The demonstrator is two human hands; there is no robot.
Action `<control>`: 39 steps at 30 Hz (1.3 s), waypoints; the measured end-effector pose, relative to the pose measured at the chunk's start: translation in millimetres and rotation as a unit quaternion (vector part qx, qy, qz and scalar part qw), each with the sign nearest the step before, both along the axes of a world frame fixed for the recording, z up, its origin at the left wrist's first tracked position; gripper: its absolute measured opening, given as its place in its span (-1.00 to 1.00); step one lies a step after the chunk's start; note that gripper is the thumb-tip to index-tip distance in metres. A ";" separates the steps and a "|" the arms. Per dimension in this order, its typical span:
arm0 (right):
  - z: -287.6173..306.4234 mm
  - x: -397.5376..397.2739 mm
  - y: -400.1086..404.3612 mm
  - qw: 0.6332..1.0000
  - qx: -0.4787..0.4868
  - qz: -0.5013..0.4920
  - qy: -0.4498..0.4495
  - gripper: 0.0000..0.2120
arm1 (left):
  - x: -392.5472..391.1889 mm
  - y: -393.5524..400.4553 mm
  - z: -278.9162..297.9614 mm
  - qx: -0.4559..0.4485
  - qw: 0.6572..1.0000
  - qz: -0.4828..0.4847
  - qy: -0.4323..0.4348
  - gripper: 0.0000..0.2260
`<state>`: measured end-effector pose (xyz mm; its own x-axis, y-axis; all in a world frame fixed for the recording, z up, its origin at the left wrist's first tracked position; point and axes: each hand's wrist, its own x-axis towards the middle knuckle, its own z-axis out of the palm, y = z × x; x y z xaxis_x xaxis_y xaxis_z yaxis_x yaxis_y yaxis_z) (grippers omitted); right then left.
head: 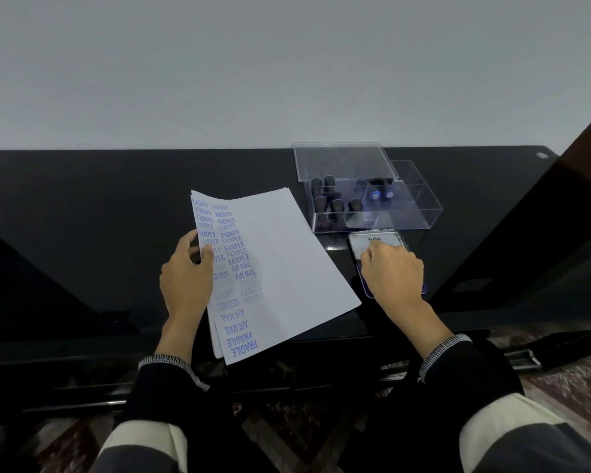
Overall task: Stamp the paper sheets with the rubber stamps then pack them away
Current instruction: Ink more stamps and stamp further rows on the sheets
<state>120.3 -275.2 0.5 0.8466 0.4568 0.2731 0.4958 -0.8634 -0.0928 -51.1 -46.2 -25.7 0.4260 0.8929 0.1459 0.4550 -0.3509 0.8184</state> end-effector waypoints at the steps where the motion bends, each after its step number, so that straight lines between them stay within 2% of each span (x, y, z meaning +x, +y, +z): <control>1: 0.1 0.2 -0.1 1.000 0.001 0.000 0.001 -0.76 | -0.1 -0.2 -0.1 0.000 1.000 0.000 0.000 -0.67; 13: -0.7 0.1 -3.9 0.998 0.052 -0.021 0.035 -0.75 | 0.9 2.1 -1.1 -0.004 1.000 0.001 -0.003 -0.68; 19: 3.6 3.1 -13.1 0.985 0.141 -0.015 0.094 -0.65 | 1.0 2.5 -0.9 -0.012 1.000 0.002 -0.011 -0.68; 22: 9.5 -8.7 -15.7 0.957 0.262 -0.011 0.128 -0.72 | 1.2 2.6 -0.5 -0.016 1.000 0.000 -0.014 -0.68; 24: 11.3 -25.7 -9.7 0.909 0.353 0.045 0.218 -0.85 | 1.8 3.2 -0.2 -0.023 1.000 0.005 -0.021 -0.68; 26: 8.6 -46.2 -2.5 0.881 0.365 0.126 0.275 -0.91 | 2.1 3.9 -0.4 -0.032 0.999 0.013 -0.026 -0.68; 29: -1.1 -68.2 7.1 0.865 0.357 0.216 0.279 -0.81 | 2.3 6.1 -0.3 -0.044 0.998 0.029 -0.038 -0.69; 34: -12.4 -76.6 22.2 0.845 0.388 0.212 0.300 -0.91 | 11.6 8.7 9.2 -0.014 0.997 0.064 -0.028 -0.72; 39: -20.7 -69.5 32.5 0.832 0.413 0.180 0.323 -0.87 | 24.8 11.6 14.6 0.057 0.994 0.087 0.015 -0.72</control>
